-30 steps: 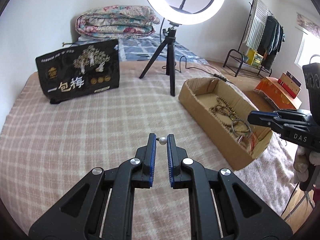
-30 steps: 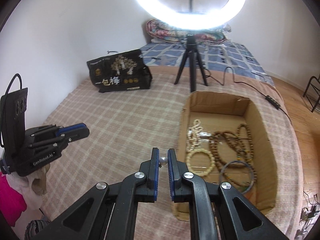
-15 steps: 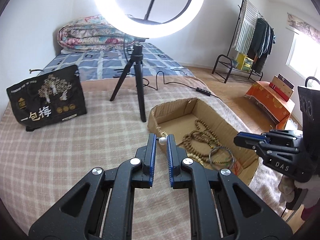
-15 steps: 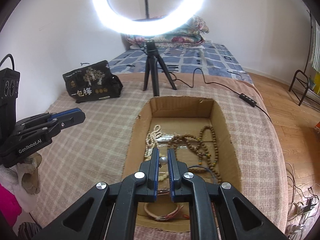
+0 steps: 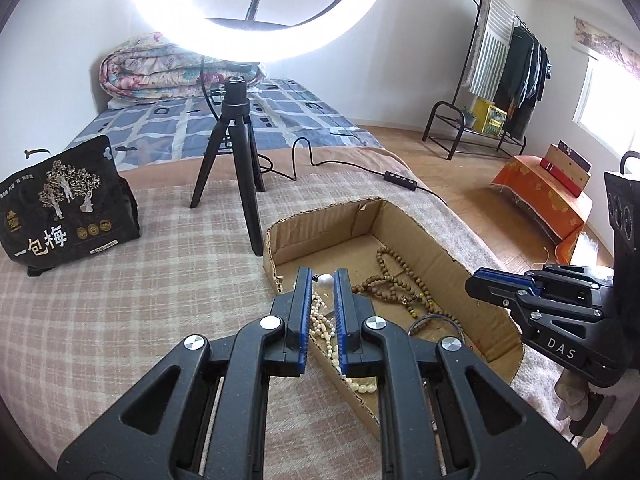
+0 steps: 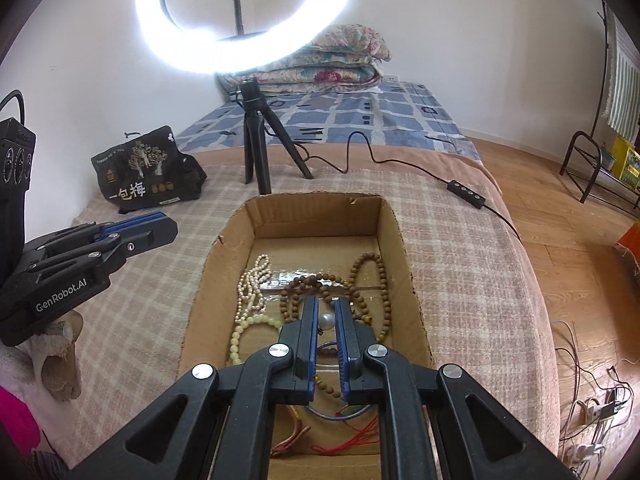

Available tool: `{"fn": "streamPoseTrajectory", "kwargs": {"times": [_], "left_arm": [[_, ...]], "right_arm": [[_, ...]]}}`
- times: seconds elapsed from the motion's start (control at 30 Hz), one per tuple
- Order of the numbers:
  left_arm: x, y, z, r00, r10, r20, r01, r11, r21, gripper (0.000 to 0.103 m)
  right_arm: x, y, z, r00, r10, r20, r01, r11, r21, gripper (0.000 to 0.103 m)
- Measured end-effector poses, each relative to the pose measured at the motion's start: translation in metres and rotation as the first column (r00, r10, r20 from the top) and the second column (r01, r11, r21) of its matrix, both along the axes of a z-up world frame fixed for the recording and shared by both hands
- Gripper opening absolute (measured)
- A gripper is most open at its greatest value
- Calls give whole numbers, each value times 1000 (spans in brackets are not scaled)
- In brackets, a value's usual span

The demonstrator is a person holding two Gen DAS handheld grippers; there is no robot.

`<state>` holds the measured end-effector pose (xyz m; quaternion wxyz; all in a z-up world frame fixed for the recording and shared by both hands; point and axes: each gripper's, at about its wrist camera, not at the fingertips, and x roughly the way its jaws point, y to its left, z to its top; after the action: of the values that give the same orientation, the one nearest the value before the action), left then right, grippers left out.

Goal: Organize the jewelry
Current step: 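Open the right tool dropping its stud while the left tool releases its stud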

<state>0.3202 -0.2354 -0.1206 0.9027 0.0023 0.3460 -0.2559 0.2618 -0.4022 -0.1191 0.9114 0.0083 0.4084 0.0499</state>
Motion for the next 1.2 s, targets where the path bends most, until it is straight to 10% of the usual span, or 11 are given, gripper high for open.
{"fn": "streamPoseTrajectory", "kwargs": {"times": [0.4,0.67,0.83,1.2], "left_arm": [[-2,-14,2,1000,-21,13,21,1000,17,9],[-4,-19,0,999,-30,19,29,999,40,10],[-7,-15,4,999,-9,54,8,1000,26,60],[-10,-14,9,997,9,73,-12,999,35,69]], "right_arm": [[2,-6,-6,1000,-8,-18,8,1000,6,9],[0,-6,-6,1000,-17,-11,17,1000,-2,28],[-3,-6,-6,999,-38,1,38,999,-25,57],[-5,-9,-4,996,-86,23,87,995,-55,90]]}}
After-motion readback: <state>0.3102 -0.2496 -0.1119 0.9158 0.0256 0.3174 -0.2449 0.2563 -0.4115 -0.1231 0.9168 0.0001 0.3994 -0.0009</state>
